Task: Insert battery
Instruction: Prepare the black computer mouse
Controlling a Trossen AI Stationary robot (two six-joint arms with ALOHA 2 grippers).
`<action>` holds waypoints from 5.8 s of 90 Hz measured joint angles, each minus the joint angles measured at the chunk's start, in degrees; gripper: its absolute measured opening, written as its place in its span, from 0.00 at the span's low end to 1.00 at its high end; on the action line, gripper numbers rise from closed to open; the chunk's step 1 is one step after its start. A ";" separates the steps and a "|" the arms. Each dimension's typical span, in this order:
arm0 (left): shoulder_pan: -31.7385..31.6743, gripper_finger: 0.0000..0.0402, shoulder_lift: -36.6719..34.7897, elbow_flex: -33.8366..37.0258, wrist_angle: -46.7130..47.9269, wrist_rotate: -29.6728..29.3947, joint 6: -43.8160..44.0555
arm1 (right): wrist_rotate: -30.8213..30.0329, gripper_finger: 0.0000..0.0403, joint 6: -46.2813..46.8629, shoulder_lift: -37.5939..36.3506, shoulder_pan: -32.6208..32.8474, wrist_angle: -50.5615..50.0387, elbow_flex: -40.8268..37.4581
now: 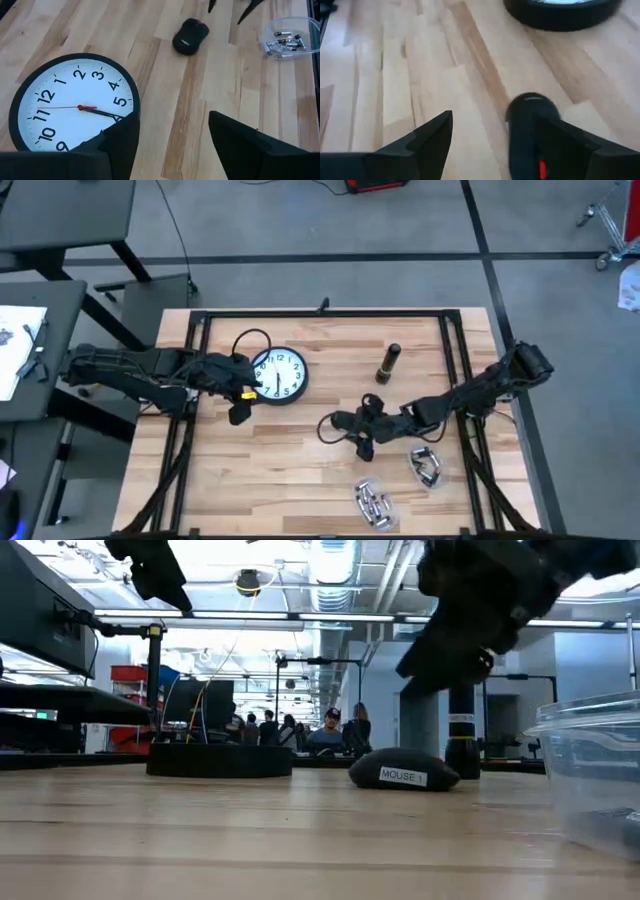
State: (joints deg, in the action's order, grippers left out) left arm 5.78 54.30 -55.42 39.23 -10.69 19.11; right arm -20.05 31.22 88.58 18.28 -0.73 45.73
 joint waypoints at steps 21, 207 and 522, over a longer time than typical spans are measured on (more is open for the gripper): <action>0.00 0.54 0.00 0.00 0.02 0.01 0.00 | 6.23 0.65 -1.36 1.74 -4.84 -1.64 0.40; -2.90 0.54 40.49 -1.03 -26.48 10.12 -10.54 | 10.57 0.65 51.55 2.78 -0.94 20.66 -14.61; -1.90 0.54 17.27 -1.09 -16.70 7.31 -10.68 | -12.02 0.73 -43.31 21.96 4.81 -5.83 17.36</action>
State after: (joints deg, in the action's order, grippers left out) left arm 3.88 71.57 -56.51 22.52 -3.38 8.43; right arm -32.08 -12.09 110.54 23.09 -6.56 63.09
